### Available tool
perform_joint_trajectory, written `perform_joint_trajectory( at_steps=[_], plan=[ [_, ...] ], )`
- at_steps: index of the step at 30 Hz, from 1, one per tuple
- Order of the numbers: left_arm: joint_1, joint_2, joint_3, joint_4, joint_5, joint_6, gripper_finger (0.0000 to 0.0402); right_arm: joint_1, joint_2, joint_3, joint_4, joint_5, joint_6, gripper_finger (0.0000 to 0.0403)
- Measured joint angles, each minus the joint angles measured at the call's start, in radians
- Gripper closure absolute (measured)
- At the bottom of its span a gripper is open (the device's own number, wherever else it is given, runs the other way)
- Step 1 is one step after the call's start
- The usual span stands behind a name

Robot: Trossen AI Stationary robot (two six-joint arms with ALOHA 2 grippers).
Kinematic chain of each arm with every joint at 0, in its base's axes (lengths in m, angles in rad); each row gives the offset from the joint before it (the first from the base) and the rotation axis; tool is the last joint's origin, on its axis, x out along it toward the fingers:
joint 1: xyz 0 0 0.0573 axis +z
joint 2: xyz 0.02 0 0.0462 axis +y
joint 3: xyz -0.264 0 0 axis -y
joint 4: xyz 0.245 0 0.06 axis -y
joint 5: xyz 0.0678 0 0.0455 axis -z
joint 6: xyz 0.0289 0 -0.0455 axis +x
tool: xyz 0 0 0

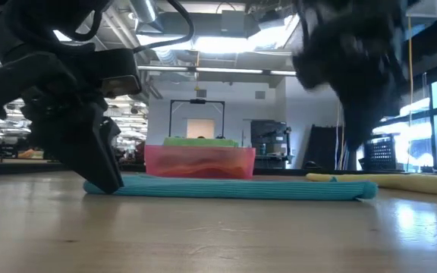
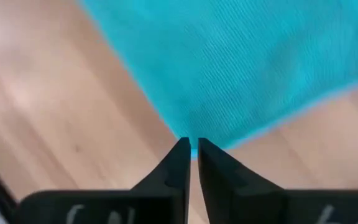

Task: Fold microfiber towels
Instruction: Fold the blue microfiber cloth

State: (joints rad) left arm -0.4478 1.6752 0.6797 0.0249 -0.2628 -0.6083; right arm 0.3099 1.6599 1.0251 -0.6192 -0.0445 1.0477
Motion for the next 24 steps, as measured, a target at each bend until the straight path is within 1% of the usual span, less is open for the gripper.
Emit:
perform_joint_trajectory(
  at_steps=[4,7,10,12,15,17,21,24],
  plan=[
    [0.000,-0.030,-0.003,-0.037,0.001,0.040,0.0300,0.009,-0.013,0.044,0.025,0.029,-0.230,0.0369],
    [0.000,-0.049,-0.003,-0.087,0.005,0.076,0.0300,0.013,-0.012,0.049,0.060,0.016,-0.359,0.0369],
    [0.000,-0.082,-0.003,-0.149,0.020,0.075,0.0300,0.012,-0.009,0.049,0.099,0.017,-0.372,0.0369],
    [0.000,-0.121,-0.003,-0.183,0.019,0.067,0.0300,0.011,-0.009,0.049,0.178,0.018,-0.381,0.0369],
    [0.000,-0.171,0.000,-0.203,0.007,0.074,0.0300,0.011,-0.006,0.049,0.314,0.040,-0.455,0.0369],
    [0.000,-0.189,0.000,-0.230,-0.006,0.087,0.0300,0.011,-0.001,0.049,0.375,0.047,-0.496,0.0369],
    [-0.006,-0.192,0.000,-0.306,-0.005,0.144,0.0300,0.011,0.008,0.049,0.388,0.051,-0.505,0.0369],
    [-0.016,-0.188,0.000,-0.297,-0.021,0.239,0.0300,0.011,0.008,0.049,0.392,0.052,-0.489,0.0369]
  ],
)
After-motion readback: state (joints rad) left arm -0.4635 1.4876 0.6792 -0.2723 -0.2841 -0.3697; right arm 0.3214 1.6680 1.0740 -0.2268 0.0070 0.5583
